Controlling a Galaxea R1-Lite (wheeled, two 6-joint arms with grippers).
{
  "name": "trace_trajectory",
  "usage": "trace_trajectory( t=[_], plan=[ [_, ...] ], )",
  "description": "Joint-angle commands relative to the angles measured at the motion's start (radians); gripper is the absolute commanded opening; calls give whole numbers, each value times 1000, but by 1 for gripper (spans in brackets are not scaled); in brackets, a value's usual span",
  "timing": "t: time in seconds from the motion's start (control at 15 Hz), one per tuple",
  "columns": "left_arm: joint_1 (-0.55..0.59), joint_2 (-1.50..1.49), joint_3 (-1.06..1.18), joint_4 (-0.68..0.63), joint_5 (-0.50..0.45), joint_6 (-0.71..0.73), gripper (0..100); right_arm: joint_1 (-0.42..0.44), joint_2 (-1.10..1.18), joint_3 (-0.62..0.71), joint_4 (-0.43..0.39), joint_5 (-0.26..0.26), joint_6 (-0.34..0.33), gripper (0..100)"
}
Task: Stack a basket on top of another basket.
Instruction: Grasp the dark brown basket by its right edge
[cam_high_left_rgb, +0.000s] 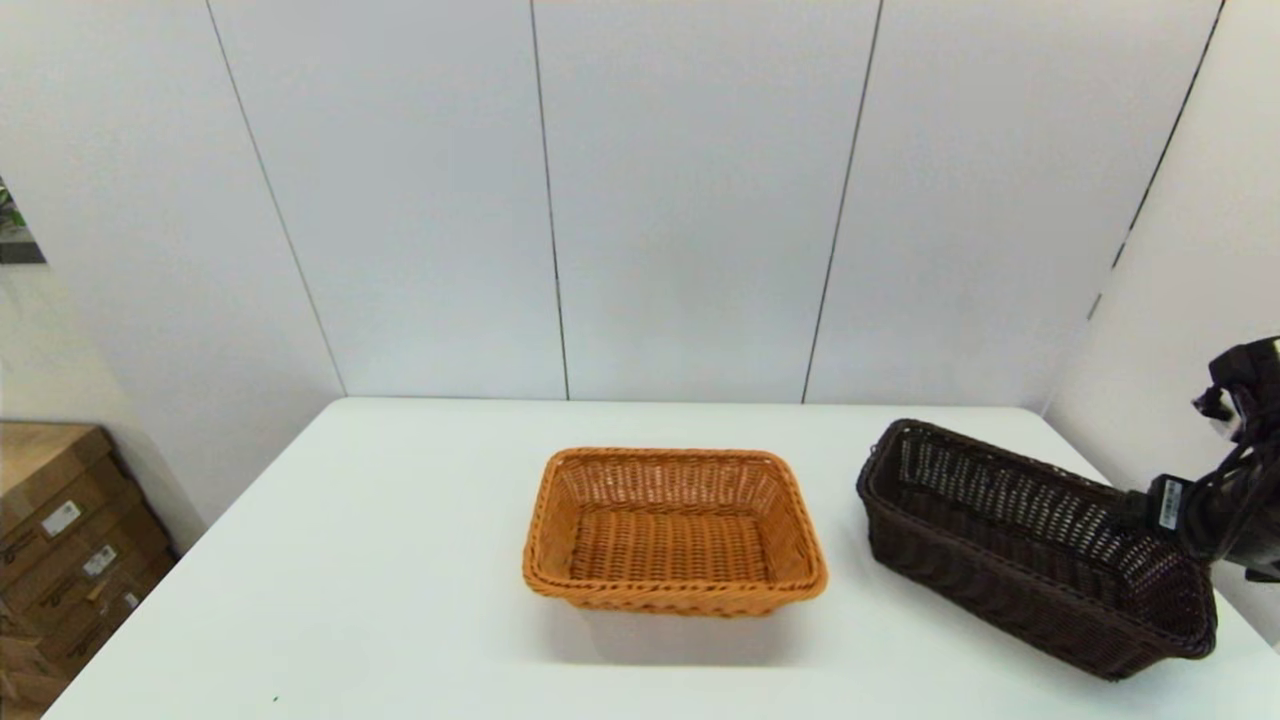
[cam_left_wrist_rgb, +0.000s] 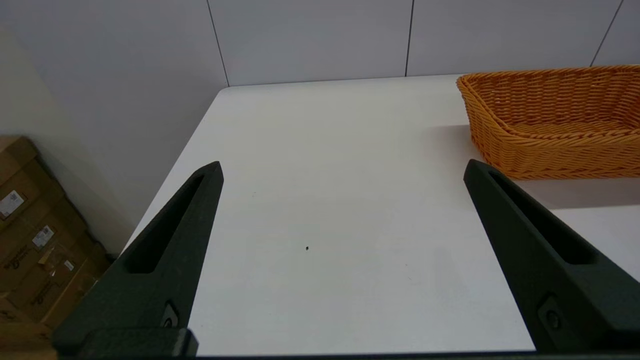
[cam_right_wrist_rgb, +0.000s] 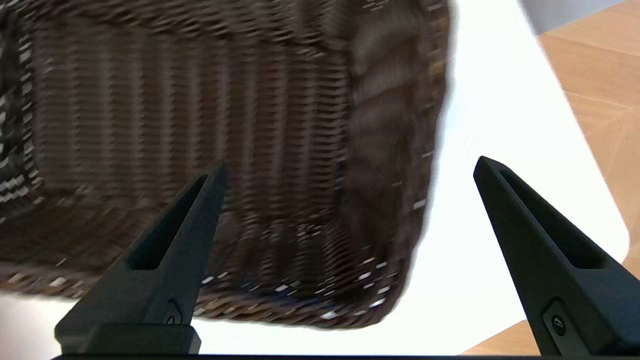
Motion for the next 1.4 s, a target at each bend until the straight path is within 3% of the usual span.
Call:
trace_trajectory(
  t=[0.07, 1.07, 1.27, 1.4],
  plan=[
    [0, 0, 0, 0, 0, 0, 100, -43, 23, -4, 1, -2, -8, 100],
    [0, 0, 0, 0, 0, 0, 100, -55, 239, -7, -56, -4, 2, 100],
    [0, 0, 0, 0, 0, 0, 100, -57, 242, -25, -28, 0, 0, 100],
    [0, 0, 0, 0, 0, 0, 100, -62, 248, -76, 52, 7, 3, 100]
  ],
)
